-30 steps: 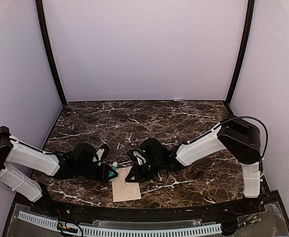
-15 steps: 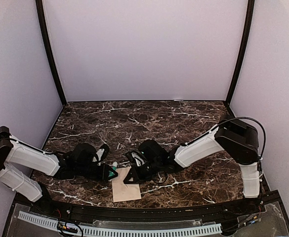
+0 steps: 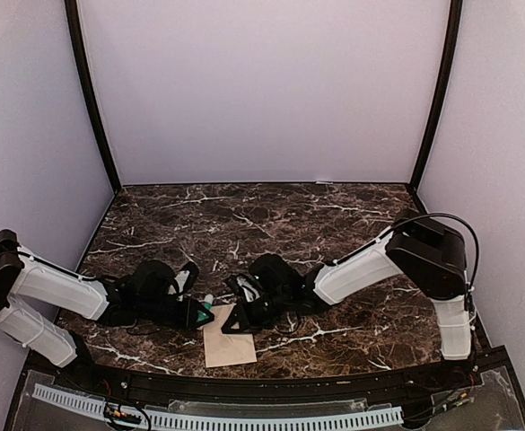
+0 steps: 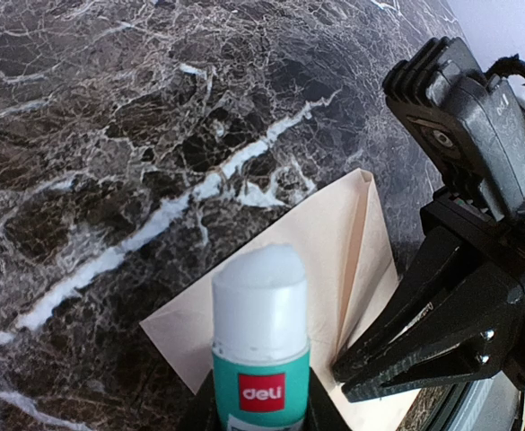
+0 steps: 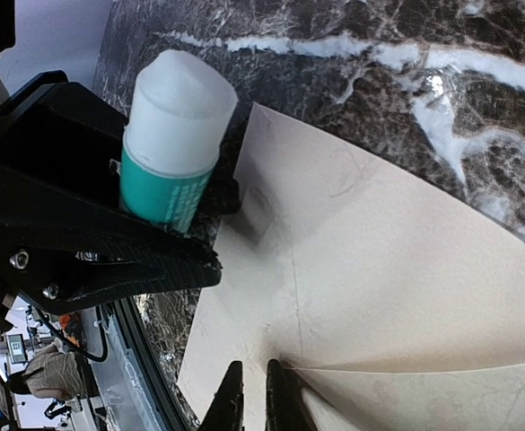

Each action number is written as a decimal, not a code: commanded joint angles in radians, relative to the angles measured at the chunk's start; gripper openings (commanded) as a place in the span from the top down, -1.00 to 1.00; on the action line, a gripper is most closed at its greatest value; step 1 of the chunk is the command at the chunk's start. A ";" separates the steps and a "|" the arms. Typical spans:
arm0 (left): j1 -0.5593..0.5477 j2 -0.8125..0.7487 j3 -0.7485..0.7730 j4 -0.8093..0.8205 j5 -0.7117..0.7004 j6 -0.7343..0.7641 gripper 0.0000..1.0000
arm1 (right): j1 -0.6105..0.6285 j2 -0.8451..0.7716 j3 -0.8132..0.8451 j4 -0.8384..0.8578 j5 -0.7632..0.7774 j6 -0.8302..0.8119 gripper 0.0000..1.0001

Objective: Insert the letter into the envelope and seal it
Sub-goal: Seal the envelope flap on the envelope.

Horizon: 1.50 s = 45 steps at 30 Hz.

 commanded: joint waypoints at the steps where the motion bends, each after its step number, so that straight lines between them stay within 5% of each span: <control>1: 0.002 -0.015 -0.017 -0.055 -0.008 0.006 1.00 | 0.019 0.036 0.004 -0.017 0.014 0.013 0.84; 38: 0.001 -0.037 -0.020 -0.094 -0.058 -0.010 1.00 | 0.061 -0.075 -0.101 0.027 -0.056 0.041 0.87; 45: 0.001 -0.063 -0.015 -0.082 -0.040 0.005 1.00 | 0.058 -0.242 -0.082 0.000 -0.033 -0.009 0.48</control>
